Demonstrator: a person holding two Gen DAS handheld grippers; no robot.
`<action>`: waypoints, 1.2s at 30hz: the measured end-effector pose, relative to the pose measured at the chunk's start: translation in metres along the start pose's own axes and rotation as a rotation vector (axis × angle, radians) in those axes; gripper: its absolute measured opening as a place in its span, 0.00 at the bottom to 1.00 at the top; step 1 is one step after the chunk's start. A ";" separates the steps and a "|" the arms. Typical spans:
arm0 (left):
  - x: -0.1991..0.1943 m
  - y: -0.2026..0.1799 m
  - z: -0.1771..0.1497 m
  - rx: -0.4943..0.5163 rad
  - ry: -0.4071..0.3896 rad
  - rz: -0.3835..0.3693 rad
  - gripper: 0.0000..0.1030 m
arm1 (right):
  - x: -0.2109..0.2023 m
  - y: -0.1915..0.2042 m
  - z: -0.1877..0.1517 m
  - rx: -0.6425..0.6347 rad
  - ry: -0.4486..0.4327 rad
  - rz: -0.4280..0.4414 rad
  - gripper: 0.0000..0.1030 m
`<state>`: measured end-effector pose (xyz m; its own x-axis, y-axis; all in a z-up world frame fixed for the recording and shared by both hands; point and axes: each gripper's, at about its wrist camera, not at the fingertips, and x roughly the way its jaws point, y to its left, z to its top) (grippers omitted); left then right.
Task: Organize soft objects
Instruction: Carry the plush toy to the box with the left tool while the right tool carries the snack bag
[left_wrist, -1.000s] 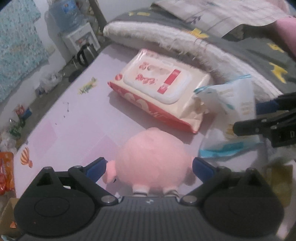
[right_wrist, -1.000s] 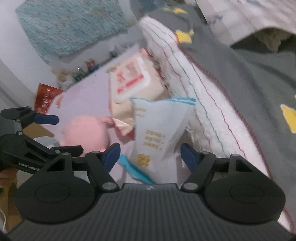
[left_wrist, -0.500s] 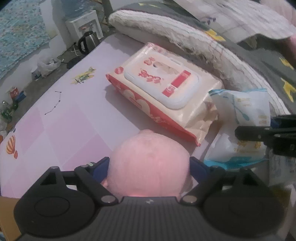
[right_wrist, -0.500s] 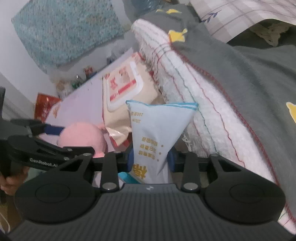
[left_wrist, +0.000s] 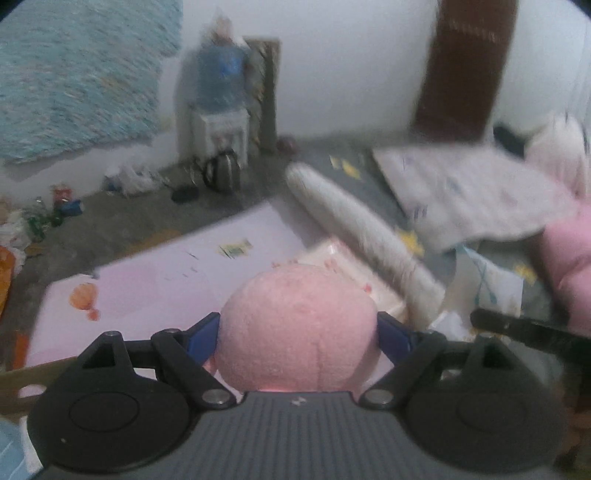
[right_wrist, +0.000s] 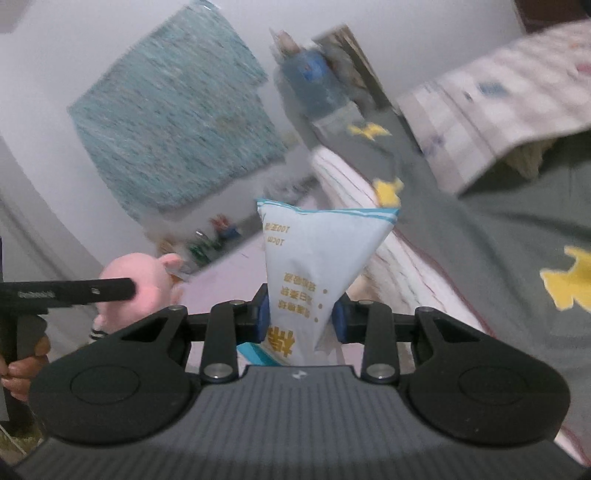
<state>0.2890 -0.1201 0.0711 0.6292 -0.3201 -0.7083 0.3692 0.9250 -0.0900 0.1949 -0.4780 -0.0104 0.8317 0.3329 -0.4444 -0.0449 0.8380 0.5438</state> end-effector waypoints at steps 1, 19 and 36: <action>-0.019 0.007 -0.002 -0.016 -0.028 0.011 0.86 | -0.008 0.005 0.001 -0.004 -0.007 0.021 0.30; -0.139 0.146 -0.163 -0.422 -0.108 0.247 0.87 | -0.024 0.116 -0.061 -0.003 0.228 0.330 0.31; -0.079 0.177 -0.219 -0.560 0.059 0.234 0.92 | -0.042 0.130 -0.082 -0.048 0.299 0.249 0.32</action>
<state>0.1543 0.1136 -0.0423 0.6052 -0.0984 -0.7900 -0.2001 0.9416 -0.2707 0.1087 -0.3476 0.0209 0.5947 0.6338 -0.4946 -0.2563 0.7326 0.6306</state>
